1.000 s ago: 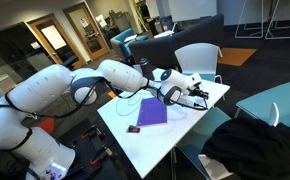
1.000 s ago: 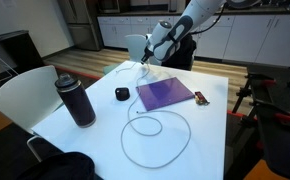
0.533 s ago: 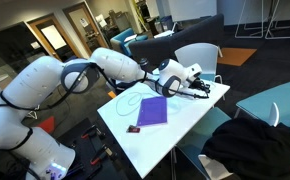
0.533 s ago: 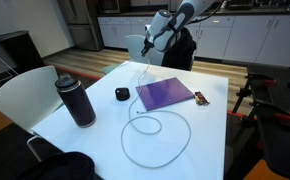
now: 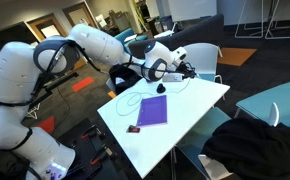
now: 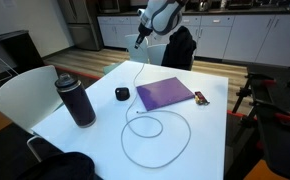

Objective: Place the cable's left and right ends in the center

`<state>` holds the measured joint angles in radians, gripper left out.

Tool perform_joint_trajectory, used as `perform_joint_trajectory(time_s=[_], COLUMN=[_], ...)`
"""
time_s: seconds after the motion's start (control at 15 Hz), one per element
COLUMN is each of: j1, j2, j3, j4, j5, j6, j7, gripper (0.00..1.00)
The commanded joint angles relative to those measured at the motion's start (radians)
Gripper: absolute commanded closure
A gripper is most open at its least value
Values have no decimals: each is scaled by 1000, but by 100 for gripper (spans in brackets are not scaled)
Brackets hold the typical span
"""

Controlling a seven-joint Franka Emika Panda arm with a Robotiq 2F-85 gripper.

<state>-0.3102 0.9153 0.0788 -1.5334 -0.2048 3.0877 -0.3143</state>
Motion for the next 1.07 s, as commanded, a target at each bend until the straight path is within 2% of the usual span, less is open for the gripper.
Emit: perform_joint_trajectory(time_s=[0.0,0.07,0.2,0.33,0.4,0.6,0.67,0.8,0.87,0.93,1.0], j1=[-102,-117,-115,-70,-72,-65,-64,-180,-197,-257,-298], j2=[-171,-204,-277,-371,-236,-323,-334,-296,-295,-295,-294], j3=[197,232,245,177,211,181,177,327,359,442,498], j4=[-244,-293,-393,-495,-349,-448,-459,-454,-466,-489,-506], j5=[-26,-24,-10,-17,5,6,6,11,10,15,16], j6=[-39,-52,-55,-38,-24,-24,-24,-38,-40,-46,-63], j7=[-129,-148,-147,-114,-136,-136,-136,-203,-213,-247,-265], gripper=[99,99,99,99,95,95,99,99,99,99,99])
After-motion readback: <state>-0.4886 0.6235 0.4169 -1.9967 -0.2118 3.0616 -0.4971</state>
